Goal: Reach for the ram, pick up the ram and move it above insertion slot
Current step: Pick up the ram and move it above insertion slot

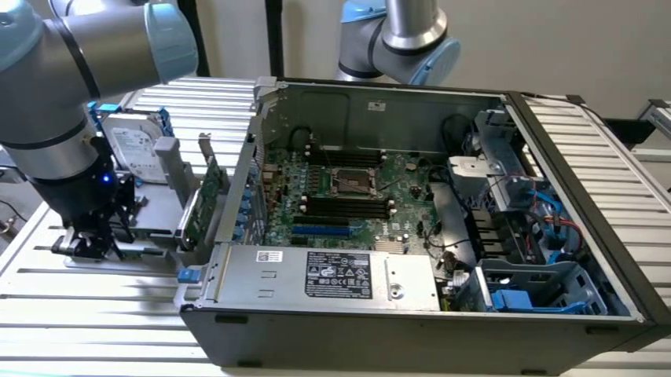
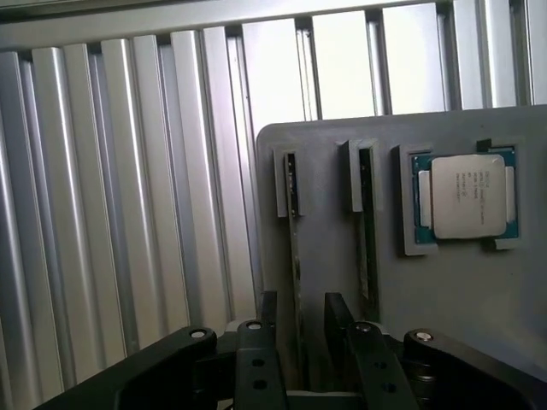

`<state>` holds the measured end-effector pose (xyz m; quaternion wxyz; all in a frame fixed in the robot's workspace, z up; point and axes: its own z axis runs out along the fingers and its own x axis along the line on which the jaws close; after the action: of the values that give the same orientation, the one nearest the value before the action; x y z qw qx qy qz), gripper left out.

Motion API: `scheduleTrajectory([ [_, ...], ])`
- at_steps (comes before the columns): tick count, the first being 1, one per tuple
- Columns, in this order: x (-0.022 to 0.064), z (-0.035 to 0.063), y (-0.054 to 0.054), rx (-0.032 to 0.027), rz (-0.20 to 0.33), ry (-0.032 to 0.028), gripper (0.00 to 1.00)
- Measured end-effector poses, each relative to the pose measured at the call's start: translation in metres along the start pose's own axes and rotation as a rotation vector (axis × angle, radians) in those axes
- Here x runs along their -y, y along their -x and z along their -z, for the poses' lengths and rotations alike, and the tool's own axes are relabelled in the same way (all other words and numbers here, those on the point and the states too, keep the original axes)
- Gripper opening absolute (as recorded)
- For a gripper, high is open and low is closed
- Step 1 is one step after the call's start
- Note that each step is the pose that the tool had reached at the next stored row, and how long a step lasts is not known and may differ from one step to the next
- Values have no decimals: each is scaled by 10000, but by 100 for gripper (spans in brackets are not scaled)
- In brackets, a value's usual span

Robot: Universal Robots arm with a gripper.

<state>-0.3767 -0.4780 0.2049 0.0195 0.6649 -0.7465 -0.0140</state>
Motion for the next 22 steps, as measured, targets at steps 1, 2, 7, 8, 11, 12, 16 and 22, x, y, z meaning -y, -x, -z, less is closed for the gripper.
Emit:
scheduleTrajectory([
  [1,0,-10,-2,2,14,0,36],
  [2,1,-19,-5,11,33,1,36],
  [7,-2,-49,-18,134,244,8,36],
  [8,-3,-55,-21,165,293,9,36],
  [11,-5,-65,-24,209,424,12,36],
  [12,-5,-68,-24,212,460,14,36],
  [16,-5,-80,-25,222,577,15,34],
  [22,-4,-90,-25,218,686,17,15],
])
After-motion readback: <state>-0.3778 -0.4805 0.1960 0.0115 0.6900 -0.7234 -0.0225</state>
